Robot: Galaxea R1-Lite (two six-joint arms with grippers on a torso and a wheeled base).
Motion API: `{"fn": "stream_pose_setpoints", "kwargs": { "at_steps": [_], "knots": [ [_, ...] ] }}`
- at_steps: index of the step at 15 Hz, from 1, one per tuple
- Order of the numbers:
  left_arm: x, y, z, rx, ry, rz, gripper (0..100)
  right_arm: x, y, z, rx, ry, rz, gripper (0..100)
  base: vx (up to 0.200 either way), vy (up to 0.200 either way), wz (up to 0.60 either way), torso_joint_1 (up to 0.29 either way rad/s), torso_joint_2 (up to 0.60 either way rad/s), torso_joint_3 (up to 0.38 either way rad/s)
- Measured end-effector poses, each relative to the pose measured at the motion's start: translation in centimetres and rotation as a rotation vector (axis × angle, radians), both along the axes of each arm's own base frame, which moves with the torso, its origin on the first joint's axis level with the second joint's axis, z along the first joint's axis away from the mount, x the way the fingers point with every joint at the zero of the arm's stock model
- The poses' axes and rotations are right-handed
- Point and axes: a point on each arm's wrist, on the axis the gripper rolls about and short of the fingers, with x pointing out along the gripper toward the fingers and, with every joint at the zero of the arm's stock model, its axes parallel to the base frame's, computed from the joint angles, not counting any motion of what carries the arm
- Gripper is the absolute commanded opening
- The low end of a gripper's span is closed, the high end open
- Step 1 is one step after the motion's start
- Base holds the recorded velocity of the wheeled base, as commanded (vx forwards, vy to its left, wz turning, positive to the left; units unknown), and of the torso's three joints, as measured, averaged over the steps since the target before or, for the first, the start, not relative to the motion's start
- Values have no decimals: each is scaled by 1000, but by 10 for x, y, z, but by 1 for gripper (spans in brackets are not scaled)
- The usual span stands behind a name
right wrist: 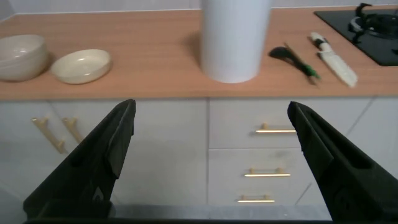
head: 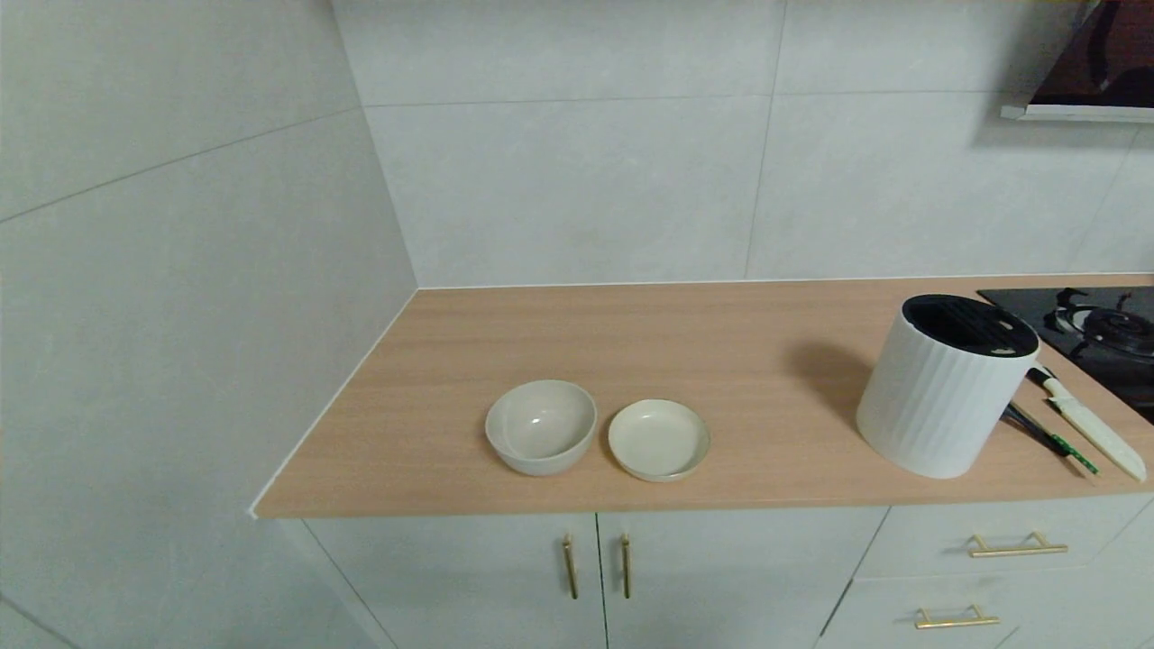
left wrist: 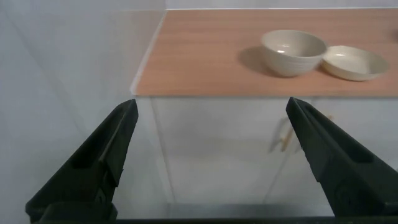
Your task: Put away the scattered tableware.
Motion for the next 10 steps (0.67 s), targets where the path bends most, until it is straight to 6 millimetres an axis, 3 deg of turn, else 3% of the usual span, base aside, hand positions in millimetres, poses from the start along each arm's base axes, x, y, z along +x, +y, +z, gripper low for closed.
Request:
{"fn": "stream_pose_setpoints", "kwargs": {
  "at_steps": [10],
  "knots": [
    [0,0,0,0,0,0,100,0,0,0,0,0,0,100,0,0,0,0,0,0]
  ]
}}
